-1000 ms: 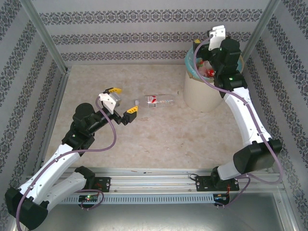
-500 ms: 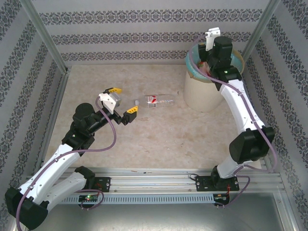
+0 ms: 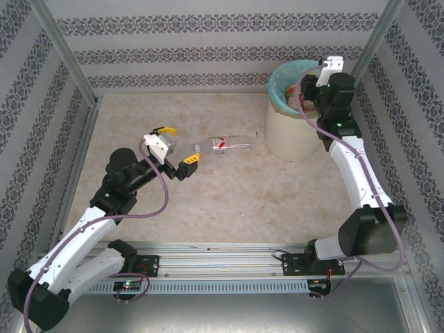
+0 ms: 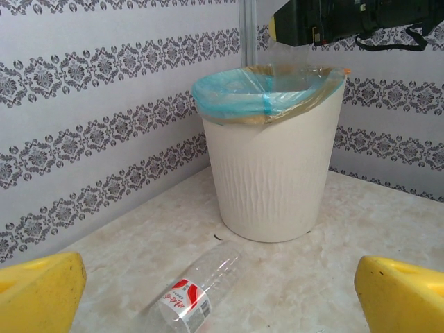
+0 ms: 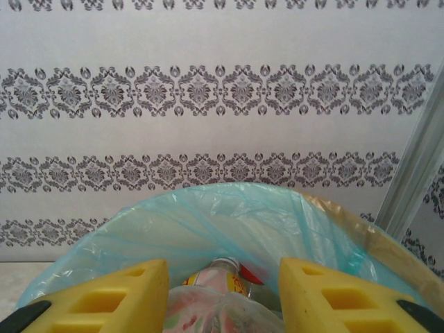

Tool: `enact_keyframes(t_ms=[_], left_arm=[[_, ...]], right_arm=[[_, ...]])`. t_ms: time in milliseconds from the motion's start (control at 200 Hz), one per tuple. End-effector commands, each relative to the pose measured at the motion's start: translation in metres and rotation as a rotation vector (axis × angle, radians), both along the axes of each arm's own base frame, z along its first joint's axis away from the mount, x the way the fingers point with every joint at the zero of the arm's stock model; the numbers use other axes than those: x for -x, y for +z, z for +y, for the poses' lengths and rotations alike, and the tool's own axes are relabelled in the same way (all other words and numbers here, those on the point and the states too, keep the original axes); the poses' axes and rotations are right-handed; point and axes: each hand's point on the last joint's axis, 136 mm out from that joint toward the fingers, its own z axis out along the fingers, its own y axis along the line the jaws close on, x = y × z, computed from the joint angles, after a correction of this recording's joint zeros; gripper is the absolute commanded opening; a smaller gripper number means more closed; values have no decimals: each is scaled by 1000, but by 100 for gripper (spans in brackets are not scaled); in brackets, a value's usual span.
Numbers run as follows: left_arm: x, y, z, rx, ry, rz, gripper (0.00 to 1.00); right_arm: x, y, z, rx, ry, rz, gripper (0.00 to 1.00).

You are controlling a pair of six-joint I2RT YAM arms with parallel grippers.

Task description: Put the plastic bottles in the bin

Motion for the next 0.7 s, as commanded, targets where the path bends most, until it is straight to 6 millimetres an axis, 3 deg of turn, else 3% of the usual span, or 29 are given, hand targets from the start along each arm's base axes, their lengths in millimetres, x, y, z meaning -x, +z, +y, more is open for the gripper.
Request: enact_keyframes(t_ms=[0,220,694], left_arm=[[6,23,-3,38,-28,-54,100],[7,23,-3,35,-31,-55,100],[7,21,-6,32,-45,-47,100]], right_arm=[[24,-160,-19,-42,-61,511,46],[30,-197,-33,-113,-81,606,45],[40,-246,-48,-152,-112,744,46]])
